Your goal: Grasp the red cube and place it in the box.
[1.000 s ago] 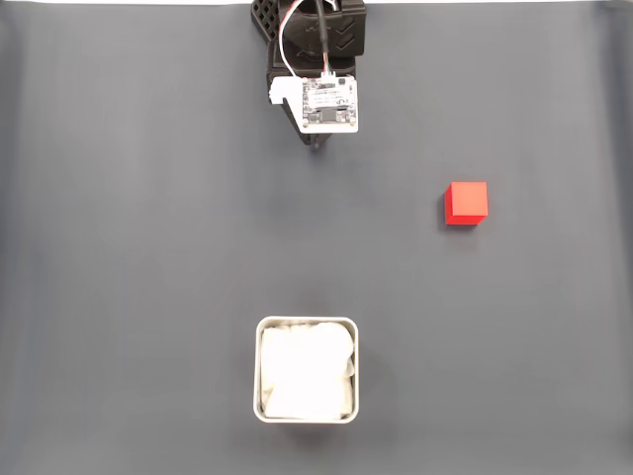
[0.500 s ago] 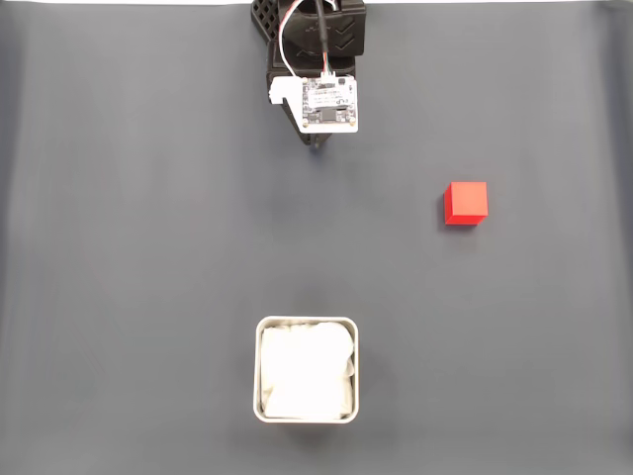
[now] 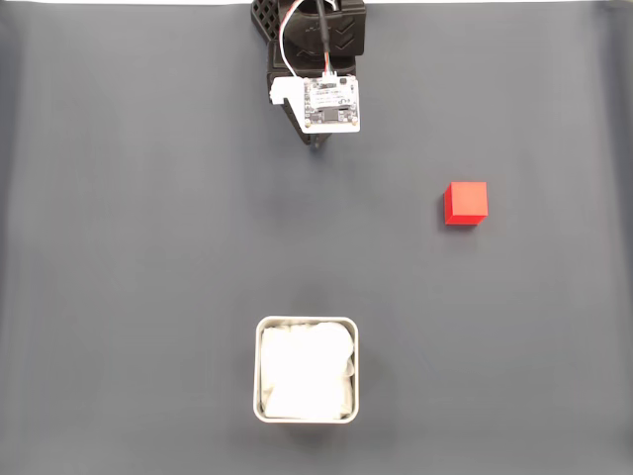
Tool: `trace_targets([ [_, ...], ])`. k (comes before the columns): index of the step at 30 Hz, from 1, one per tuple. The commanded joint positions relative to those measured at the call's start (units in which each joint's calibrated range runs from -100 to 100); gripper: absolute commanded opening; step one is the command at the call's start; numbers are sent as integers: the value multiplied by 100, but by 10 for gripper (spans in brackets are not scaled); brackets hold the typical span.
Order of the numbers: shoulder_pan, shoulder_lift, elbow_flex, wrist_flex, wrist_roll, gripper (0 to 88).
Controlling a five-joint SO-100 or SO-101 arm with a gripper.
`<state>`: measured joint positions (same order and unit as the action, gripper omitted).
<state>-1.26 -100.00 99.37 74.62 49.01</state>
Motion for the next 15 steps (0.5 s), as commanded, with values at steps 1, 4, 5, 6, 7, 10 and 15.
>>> trace_targets([
  [1, -44, 9, 45, 128, 49, 0],
  [4, -30, 9, 45, 128, 59, 0],
  [5, -30, 9, 45, 103, 29, 0],
  [6, -23, 9, 45, 30, 15, 0],
  [7, -9, 9, 45, -134, -15, 0],
  [10, 126, 35, 45, -1249, -63, 0],
  [15, 169, 485, -585, -2831, -24, 0],
])
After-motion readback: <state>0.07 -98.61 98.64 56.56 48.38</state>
